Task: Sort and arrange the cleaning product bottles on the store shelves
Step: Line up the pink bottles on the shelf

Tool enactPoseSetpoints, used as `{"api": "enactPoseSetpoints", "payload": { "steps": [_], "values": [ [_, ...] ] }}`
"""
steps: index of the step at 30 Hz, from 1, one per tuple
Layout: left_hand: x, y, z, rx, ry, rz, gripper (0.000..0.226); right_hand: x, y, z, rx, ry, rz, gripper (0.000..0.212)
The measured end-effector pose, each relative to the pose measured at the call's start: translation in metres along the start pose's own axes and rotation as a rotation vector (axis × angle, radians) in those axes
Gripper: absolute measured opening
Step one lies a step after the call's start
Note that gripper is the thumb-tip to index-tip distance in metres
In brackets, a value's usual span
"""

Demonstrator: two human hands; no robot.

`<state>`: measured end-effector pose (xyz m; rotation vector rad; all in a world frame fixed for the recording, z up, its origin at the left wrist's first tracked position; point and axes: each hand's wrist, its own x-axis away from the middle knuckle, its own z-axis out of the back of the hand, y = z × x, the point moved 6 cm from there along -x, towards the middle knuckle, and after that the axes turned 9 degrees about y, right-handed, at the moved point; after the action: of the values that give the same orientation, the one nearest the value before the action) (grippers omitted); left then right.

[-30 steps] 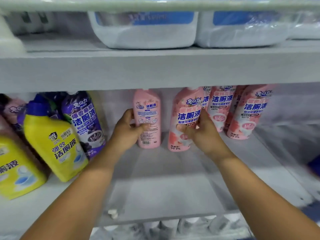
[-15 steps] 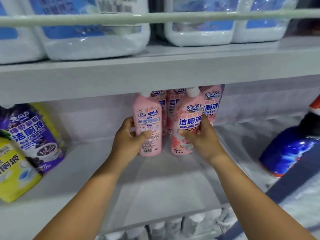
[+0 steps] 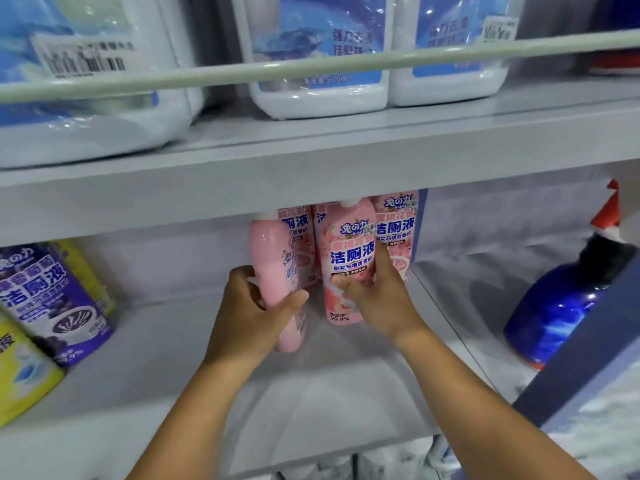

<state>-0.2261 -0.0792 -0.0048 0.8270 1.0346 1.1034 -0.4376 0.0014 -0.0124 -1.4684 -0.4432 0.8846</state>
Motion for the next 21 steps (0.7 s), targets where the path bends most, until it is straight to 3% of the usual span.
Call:
{"api": "enactPoseSetpoints", "payload": {
  "steps": [4, 6, 8, 11, 13, 15, 18, 21],
  "values": [
    [-0.017, 0.002, 0.001, 0.357, -0.401, 0.021, 0.084, 0.0, -0.001, 0.001, 0.007, -0.003, 0.008, 0.061],
    [-0.022, 0.004, 0.0, 0.347, -0.571, -0.008, 0.075, 0.0, -0.001, 0.0, 0.014, -0.003, 0.017, 0.06],
    [-0.025, 0.005, -0.002, 0.223, -0.54, -0.062, 0.068, 0.001, -0.001, 0.0, 0.005, -0.008, 0.008, 0.059],
    [-0.021, 0.008, -0.005, 0.064, -0.212, -0.125, 0.07, 0.001, 0.0, 0.0, 0.02, 0.003, 0.019, 0.061],
    [-0.018, 0.005, -0.008, -0.021, -0.081, -0.179, 0.08, 0.001, 0.001, 0.0, 0.029, 0.017, 0.027, 0.062],
    [-0.017, -0.002, -0.008, -0.041, -0.111, -0.19, 0.089, 0.002, 0.005, -0.001, 0.04, 0.032, 0.023, 0.065],
    [-0.016, -0.021, -0.002, 0.147, -0.281, -0.06, 0.086, 0.011, 0.026, 0.0, 0.109, 0.097, 0.008, 0.073],
    [-0.014, -0.027, 0.006, 0.123, -0.279, -0.062, 0.079, 0.018, 0.045, 0.003, 0.201, 0.164, -0.015, 0.074]
  ]
}}
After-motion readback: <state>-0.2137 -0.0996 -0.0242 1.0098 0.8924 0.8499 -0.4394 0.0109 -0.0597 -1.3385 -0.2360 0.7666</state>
